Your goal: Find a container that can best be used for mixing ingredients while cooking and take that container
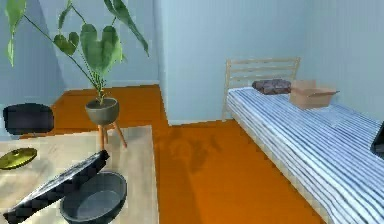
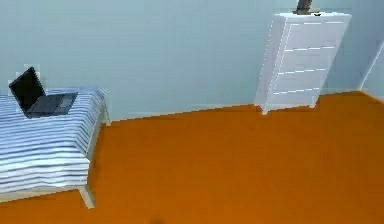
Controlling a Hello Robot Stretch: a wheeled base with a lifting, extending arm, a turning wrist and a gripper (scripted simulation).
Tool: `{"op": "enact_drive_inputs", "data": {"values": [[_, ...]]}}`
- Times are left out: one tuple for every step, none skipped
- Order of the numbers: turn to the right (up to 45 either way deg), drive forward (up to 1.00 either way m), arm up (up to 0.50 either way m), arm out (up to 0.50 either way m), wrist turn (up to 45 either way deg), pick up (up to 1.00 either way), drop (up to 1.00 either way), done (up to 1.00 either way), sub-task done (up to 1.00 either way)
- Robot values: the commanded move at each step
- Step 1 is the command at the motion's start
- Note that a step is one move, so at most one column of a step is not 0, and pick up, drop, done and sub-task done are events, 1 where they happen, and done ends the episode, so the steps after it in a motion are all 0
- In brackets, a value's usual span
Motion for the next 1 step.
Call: {"op": "enact_drive_inputs", "data": {"values": [[-45.0,0.0,0.0,0.0,0.0,0.0,0.0,0.0,0.0]]}}
